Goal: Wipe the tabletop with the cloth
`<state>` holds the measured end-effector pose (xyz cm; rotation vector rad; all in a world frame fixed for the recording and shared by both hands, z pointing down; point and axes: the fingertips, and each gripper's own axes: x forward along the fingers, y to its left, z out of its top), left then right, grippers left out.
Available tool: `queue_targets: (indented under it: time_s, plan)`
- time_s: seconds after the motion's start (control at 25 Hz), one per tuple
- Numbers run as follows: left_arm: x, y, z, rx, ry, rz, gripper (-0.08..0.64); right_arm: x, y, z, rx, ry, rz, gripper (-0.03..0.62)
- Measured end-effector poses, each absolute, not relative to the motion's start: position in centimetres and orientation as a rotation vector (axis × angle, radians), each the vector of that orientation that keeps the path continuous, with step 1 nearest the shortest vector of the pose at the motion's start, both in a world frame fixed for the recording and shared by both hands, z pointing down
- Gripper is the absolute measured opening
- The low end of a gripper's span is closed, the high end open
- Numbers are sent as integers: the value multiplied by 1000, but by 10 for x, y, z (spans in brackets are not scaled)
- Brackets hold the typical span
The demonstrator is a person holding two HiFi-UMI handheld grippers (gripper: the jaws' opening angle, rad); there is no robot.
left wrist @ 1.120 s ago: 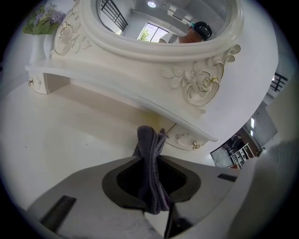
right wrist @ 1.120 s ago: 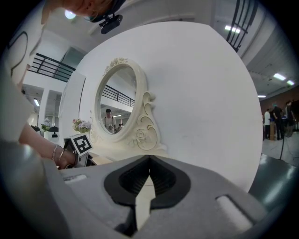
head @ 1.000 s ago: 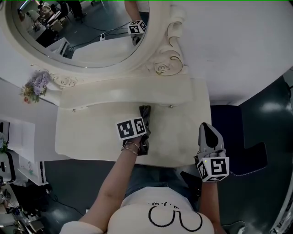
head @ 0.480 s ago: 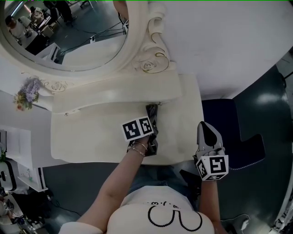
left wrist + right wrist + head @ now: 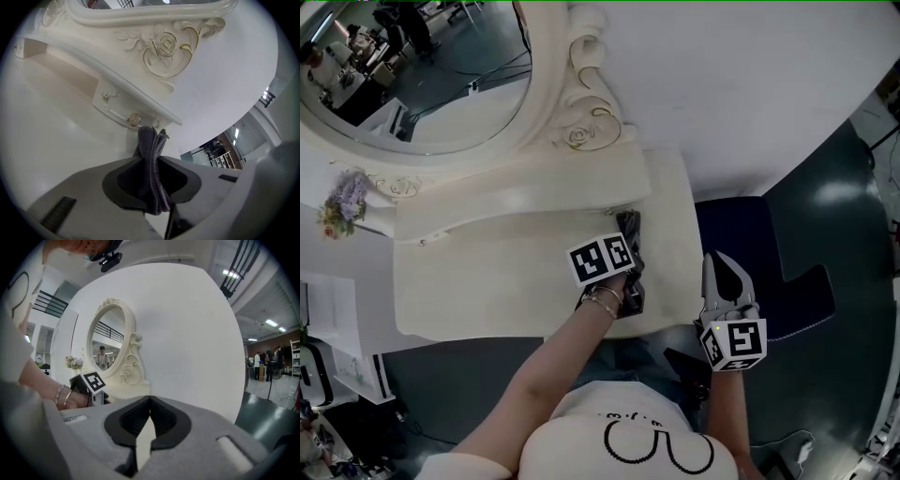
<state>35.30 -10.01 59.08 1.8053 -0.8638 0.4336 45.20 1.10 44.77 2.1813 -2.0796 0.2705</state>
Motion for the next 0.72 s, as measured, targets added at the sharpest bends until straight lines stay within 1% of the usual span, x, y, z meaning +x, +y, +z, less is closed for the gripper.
queue_targets:
  time_s: [0.52,0.72]
  plan:
    - [457,-73,588,1829,-634,352,83,489,46,453,2245,-1973,294,2]
    - [487,-64,589,1763,-549,315,83,495,54,458,2265,-1942,305,2]
